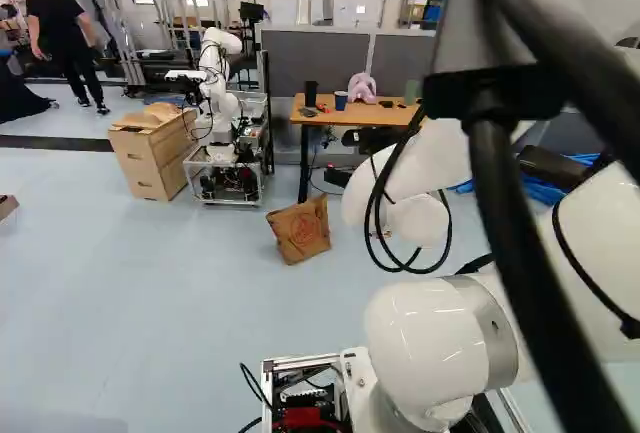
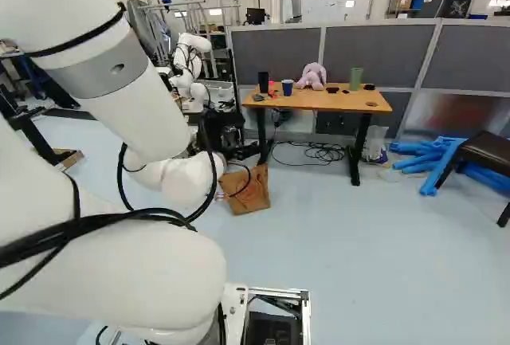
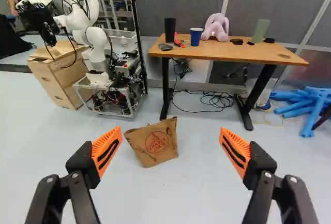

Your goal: Pick up the bag on the ground and place it on the table

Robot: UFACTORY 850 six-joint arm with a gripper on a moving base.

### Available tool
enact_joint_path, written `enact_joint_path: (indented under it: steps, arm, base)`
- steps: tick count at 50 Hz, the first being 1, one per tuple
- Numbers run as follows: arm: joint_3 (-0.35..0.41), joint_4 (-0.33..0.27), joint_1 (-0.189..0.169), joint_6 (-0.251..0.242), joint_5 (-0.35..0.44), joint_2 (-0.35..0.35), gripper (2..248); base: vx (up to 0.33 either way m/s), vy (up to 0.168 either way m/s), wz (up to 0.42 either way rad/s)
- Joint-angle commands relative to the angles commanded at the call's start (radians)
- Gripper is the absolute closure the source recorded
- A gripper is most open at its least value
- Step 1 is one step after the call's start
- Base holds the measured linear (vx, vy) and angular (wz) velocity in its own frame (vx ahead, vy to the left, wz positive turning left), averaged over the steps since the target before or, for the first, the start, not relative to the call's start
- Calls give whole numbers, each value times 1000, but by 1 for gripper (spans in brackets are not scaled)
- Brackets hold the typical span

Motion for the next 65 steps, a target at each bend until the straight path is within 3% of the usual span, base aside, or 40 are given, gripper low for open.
enact_joint_path:
  steps: [65]
  arm:
    - [0,0,0,0,0,0,3]
  base:
    - [145,4,0]
